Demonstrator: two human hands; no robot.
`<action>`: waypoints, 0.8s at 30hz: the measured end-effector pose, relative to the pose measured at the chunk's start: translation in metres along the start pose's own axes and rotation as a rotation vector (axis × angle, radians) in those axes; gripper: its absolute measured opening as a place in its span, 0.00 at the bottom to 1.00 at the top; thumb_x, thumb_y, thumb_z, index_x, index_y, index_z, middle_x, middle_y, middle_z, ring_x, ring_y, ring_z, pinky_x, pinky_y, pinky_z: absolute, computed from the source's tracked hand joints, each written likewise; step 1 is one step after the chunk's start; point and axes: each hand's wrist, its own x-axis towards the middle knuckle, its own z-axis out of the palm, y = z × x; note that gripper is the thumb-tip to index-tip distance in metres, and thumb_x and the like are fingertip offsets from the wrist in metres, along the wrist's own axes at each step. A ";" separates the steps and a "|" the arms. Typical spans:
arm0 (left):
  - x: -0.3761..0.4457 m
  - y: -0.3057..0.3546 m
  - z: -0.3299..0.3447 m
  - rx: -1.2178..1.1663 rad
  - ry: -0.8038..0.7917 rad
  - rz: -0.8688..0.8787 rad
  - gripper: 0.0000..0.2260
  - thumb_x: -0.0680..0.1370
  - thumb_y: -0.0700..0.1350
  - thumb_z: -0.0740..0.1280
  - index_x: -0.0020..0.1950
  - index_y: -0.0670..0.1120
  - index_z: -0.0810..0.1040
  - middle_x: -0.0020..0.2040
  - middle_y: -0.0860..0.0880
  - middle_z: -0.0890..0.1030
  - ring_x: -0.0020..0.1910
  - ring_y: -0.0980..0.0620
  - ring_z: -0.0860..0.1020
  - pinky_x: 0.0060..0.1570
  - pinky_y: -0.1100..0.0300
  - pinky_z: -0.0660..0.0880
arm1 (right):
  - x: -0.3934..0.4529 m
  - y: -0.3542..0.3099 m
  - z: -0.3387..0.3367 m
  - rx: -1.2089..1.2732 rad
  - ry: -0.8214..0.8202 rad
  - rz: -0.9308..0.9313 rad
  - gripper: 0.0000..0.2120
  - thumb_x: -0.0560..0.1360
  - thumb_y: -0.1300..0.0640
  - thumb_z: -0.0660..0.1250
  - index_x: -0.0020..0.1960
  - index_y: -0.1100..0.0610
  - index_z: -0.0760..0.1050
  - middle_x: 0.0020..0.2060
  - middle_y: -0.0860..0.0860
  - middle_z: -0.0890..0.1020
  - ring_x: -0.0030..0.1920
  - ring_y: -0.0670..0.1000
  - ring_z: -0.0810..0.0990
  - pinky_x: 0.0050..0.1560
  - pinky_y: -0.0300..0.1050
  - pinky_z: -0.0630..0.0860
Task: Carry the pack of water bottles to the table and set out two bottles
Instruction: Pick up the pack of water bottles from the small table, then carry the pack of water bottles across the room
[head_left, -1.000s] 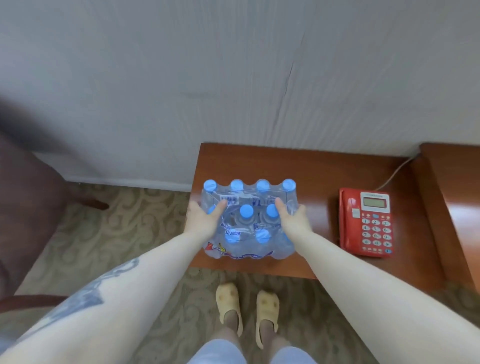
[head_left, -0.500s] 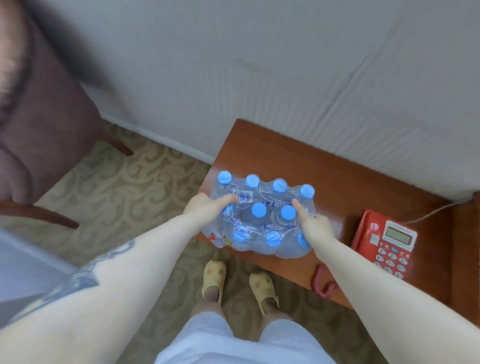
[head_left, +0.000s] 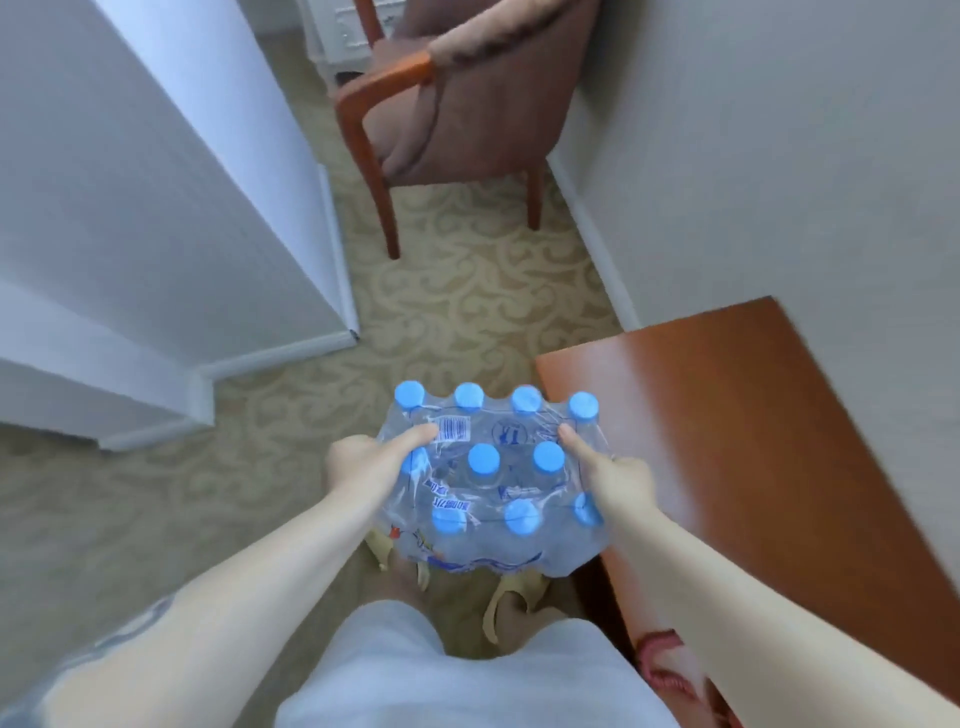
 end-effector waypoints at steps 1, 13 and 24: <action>-0.003 -0.014 -0.021 -0.050 0.049 -0.016 0.27 0.47 0.63 0.79 0.28 0.43 0.77 0.33 0.41 0.84 0.33 0.41 0.83 0.35 0.50 0.79 | -0.008 -0.004 0.017 -0.040 -0.065 -0.032 0.29 0.52 0.30 0.76 0.28 0.57 0.77 0.24 0.49 0.84 0.32 0.54 0.85 0.38 0.49 0.81; -0.069 -0.175 -0.271 -0.548 0.560 -0.074 0.30 0.50 0.68 0.76 0.29 0.44 0.71 0.26 0.48 0.71 0.28 0.50 0.70 0.31 0.56 0.65 | -0.192 -0.037 0.237 -0.340 -0.532 -0.222 0.38 0.49 0.41 0.84 0.47 0.68 0.82 0.36 0.59 0.87 0.38 0.62 0.87 0.46 0.63 0.83; -0.069 -0.257 -0.451 -0.904 0.780 -0.071 0.29 0.50 0.61 0.81 0.37 0.46 0.72 0.35 0.45 0.72 0.33 0.47 0.70 0.35 0.51 0.66 | -0.338 -0.028 0.419 -0.422 -0.725 -0.326 0.23 0.52 0.46 0.85 0.35 0.58 0.79 0.22 0.50 0.83 0.24 0.52 0.84 0.21 0.40 0.78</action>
